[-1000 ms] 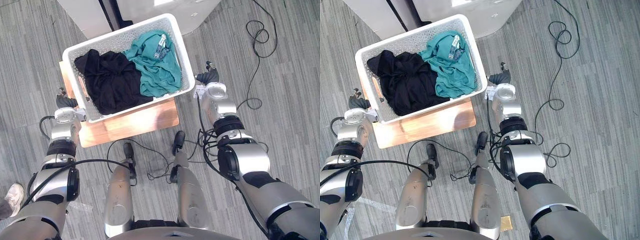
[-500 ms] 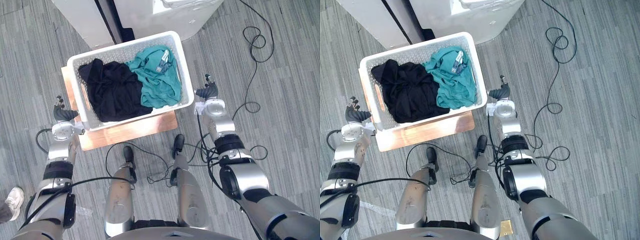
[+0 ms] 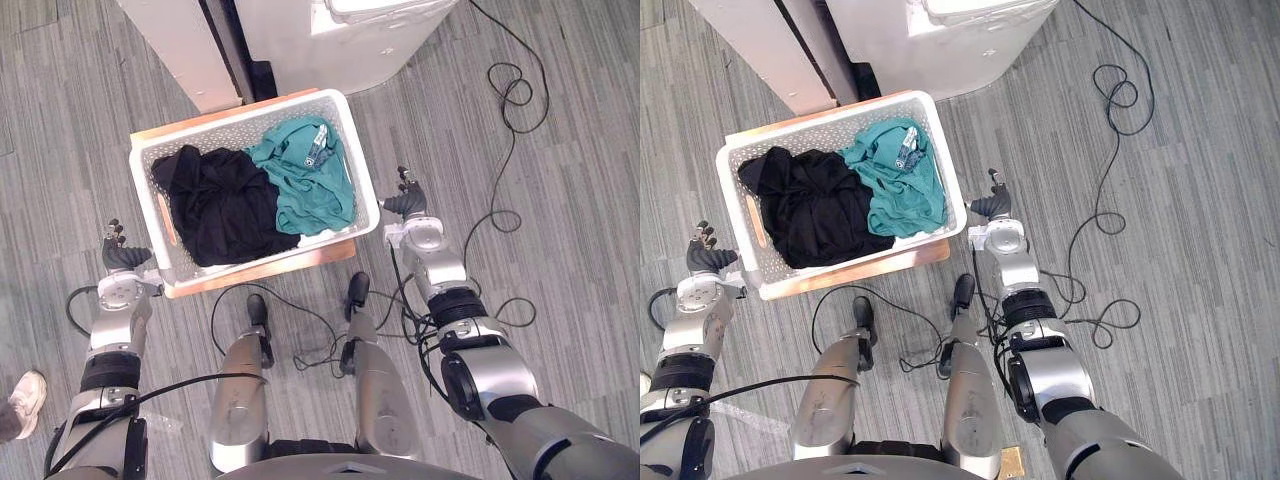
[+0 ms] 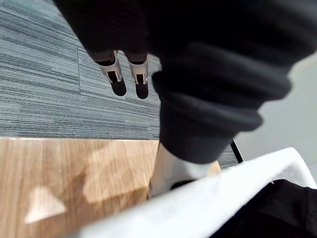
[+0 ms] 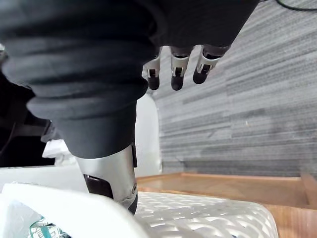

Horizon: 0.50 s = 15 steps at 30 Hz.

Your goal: Pick up the laundry basket with both hands and put the clothes into the washing machine.

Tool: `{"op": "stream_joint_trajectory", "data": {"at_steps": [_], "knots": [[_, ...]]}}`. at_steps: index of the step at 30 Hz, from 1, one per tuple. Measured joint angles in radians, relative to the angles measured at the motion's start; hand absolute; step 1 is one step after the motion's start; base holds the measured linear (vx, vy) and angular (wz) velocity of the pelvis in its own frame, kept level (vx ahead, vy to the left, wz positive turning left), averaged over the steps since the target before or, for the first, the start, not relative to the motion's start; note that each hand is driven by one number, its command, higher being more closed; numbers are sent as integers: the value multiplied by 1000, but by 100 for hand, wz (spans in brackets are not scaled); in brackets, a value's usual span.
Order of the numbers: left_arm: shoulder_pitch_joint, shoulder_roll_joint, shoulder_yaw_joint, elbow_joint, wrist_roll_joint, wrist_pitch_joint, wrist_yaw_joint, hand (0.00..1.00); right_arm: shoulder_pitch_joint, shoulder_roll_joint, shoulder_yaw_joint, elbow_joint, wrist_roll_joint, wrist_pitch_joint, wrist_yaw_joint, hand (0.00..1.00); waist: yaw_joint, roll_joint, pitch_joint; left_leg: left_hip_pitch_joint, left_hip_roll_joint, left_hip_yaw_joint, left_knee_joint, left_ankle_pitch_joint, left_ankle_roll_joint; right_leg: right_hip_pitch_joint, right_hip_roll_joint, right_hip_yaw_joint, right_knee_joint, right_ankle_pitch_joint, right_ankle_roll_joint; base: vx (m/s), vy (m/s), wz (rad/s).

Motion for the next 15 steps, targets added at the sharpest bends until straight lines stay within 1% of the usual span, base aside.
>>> {"op": "stream_joint_trajectory", "data": {"at_steps": [4,6,10,12,15], "knots": [[-35,0,15,90,1,1,-1,0,4,11,0,0,2,-2,4,0,2,0,0,-14,1,-6,13,-1,0,-4,0,-3,0,0,0,-21,43,4],[-77,5,44,145,4,2,-1,0,7,21,0,0,3,-6,5,0,3,0,-1,-21,1,-9,18,-1,0,-7,0,-3,0,0,0,-31,32,4],[-181,60,60,257,14,4,-2,0,13,34,0,6,8,-15,25,0,1,0,-2,-63,5,-26,44,-1,0,-29,3,-2,0,-1,3,-50,20,8],[-218,75,82,297,14,6,-2,0,10,43,-13,43,9,-15,25,0,2,0,-2,-74,8,-30,54,-3,0,-33,6,-2,0,0,4,-34,9,5],[-245,102,94,338,12,12,-2,0,-13,40,-70,130,13,-9,23,0,6,0,-2,-86,9,-30,63,-3,0,-47,6,1,10,0,4,0,0,0]]}}
